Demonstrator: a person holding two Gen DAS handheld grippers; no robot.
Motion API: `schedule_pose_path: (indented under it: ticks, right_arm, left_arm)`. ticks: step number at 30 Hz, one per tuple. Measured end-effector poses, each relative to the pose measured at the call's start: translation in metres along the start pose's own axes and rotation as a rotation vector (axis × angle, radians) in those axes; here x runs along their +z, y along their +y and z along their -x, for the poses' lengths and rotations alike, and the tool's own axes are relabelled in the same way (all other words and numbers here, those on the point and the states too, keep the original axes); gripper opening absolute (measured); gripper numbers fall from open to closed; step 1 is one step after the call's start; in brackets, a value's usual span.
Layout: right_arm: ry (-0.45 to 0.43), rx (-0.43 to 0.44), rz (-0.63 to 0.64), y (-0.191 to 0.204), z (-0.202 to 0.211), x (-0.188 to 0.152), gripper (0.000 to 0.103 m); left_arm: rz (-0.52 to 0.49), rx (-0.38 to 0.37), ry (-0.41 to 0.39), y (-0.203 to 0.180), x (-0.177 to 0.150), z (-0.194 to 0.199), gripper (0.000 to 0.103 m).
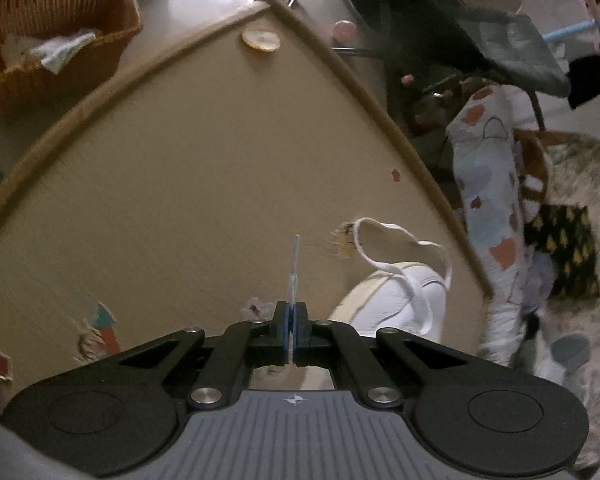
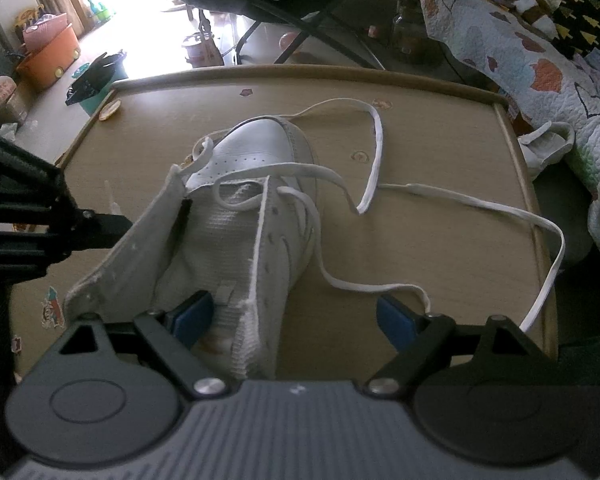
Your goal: Lace up shoes with both hands
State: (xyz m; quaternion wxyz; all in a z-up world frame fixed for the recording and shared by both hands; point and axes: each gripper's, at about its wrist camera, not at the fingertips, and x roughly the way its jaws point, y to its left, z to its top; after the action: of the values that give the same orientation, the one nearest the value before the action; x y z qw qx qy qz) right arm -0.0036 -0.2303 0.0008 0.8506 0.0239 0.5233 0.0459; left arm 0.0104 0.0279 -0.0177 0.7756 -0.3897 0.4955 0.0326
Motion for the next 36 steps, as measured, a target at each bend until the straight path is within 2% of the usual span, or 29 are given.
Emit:
schedule_pose_path:
  ticks: [3, 14, 18, 24, 27, 31, 35, 36]
  right_arm:
    - [0.001, -0.001, 0.001, 0.000, 0.000, 0.001, 0.088]
    - [0.001, -0.001, 0.003, 0.000, 0.000, 0.001, 0.088]
    - [0.002, -0.002, 0.002, 0.000, -0.001, 0.001, 0.088]
    - [0.004, -0.004, 0.005, 0.000, -0.001, 0.002, 0.089]
    - [0.004, -0.004, 0.004, 0.000, -0.001, 0.002, 0.089]
    - [0.002, -0.004, 0.003, -0.001, -0.001, 0.002, 0.089]
    - [0.001, -0.002, 0.001, -0.001, -0.002, 0.001, 0.090]
    - [0.001, -0.002, 0.000, -0.002, -0.002, 0.001, 0.090]
  left_arm:
    - [-0.033, 0.036, -0.007, 0.003, 0.005, 0.005, 0.002]
    - [-0.037, 0.122, -0.044, 0.034, 0.028, 0.021, 0.002]
    - [-0.009, 0.122, -0.046, 0.044, 0.038, 0.025, 0.002]
    - [-0.033, 0.133, -0.050, 0.042, 0.047, 0.029, 0.002]
    - [0.017, 0.060, -0.029, 0.046, 0.049, 0.029, 0.006]
    - [0.226, -0.088, -0.055, 0.057, 0.043, 0.035, 0.014]
    - [0.346, -0.190, -0.026, 0.049, 0.035, 0.032, 0.039]
    - [0.356, -0.213, -0.009, 0.045, 0.032, 0.029, 0.041]
